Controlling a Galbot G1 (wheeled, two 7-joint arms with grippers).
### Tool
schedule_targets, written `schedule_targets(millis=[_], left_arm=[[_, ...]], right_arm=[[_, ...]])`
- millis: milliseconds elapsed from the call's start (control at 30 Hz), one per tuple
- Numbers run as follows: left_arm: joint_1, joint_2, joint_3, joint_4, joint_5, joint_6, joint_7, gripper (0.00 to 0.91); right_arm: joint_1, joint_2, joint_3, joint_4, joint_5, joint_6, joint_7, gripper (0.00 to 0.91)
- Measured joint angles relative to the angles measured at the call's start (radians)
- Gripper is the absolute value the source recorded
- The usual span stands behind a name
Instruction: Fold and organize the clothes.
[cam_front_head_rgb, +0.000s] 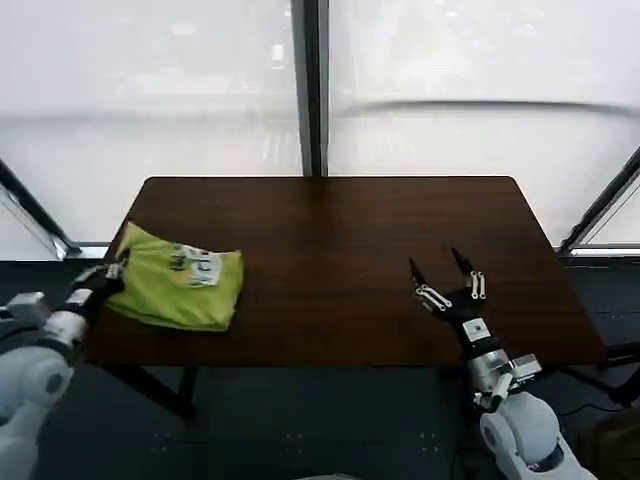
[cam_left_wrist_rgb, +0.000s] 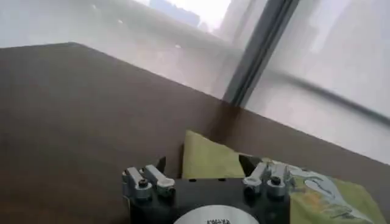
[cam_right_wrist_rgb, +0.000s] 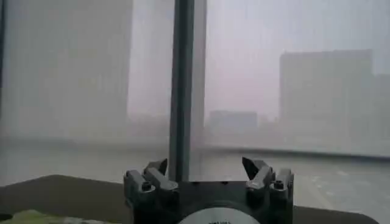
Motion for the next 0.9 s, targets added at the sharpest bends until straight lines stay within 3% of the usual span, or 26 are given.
schedule_targets(millis=[533,633,700,767,833,900], left_arm=[[0.018,-0.055,-0.008,0.004,-0.003,-0.007,-0.001,0.858],[0.020,-0.061,-0.008,0.004,-0.007,-0.006,-0.001,0.722],[0.021,-0.065,-0.008,0.003,-0.008,-0.003,-0.002,0.536],[0.020,-0.071,-0.008,0.001,-0.009,0.001,-0.003,0.137],[0.019,-0.074,-0.008,-0.005,-0.008,0.009,-0.005,0.000],[0.018,-0.072,-0.014,-0.015,-0.006,0.026,-0.008,0.000]], right_arm=[[0.013,-0.006,-0.017,0.006,0.002,-0.017,0.006,0.878],[0.015,-0.008,-0.018,0.007,0.002,-0.018,0.006,0.878],[0.017,-0.009,-0.019,0.007,0.002,-0.019,0.006,0.878],[0.019,-0.009,-0.021,0.007,0.002,-0.020,0.007,0.878],[0.019,-0.009,-0.023,0.007,0.001,-0.020,0.007,0.878],[0.019,-0.008,-0.023,0.007,0.001,-0.020,0.008,0.878]])
